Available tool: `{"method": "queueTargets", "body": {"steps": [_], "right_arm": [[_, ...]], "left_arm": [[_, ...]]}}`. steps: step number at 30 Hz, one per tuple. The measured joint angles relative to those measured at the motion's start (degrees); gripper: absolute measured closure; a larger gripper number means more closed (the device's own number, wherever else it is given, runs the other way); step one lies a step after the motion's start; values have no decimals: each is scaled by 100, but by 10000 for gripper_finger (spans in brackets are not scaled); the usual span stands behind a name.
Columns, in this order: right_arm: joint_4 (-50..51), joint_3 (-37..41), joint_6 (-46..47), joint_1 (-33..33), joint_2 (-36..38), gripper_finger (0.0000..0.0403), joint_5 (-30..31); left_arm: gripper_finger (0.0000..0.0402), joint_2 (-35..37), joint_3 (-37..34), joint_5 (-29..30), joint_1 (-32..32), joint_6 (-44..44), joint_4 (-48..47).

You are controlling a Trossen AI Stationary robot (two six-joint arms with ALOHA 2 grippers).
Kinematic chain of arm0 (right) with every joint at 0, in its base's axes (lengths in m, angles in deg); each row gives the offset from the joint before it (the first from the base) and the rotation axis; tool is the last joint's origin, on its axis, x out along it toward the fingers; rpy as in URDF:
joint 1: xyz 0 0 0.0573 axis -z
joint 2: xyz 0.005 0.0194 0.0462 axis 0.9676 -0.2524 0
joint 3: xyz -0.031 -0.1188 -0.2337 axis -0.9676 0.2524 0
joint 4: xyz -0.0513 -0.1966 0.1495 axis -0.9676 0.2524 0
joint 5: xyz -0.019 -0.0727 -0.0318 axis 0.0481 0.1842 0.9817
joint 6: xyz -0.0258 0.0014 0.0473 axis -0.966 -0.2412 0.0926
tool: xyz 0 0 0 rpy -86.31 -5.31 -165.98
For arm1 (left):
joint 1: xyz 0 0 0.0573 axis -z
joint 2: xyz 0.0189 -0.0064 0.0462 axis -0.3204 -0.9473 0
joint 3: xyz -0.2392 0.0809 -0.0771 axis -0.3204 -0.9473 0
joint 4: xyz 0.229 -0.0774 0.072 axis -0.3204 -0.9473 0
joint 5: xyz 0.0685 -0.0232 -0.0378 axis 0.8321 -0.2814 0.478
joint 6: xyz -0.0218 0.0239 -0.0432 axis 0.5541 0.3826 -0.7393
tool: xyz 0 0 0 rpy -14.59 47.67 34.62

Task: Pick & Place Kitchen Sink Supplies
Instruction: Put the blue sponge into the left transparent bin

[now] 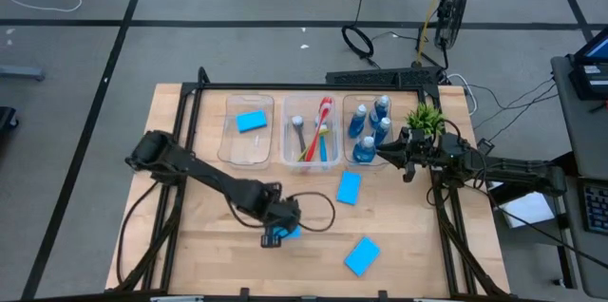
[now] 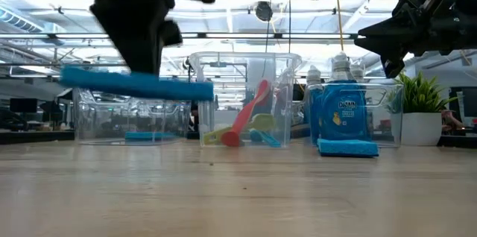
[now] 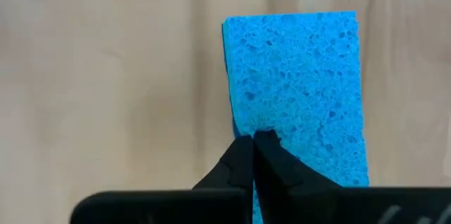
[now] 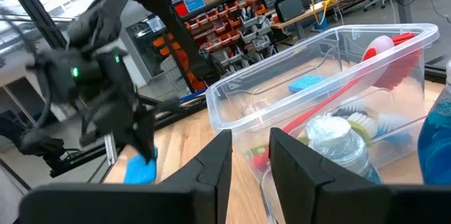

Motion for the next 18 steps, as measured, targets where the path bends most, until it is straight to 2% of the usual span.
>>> {"method": "queueTargets", "body": {"steps": [12, 18], "right_arm": [[2, 0, -66, -1, 0, 316, 0], [0, 0, -66, -2, 2, 316, 0]], "left_arm": [[401, 1401, 11, 1376, -559, -316, -1275], [401, 2096, 13, 1778, -814, -461, -1378]]}}
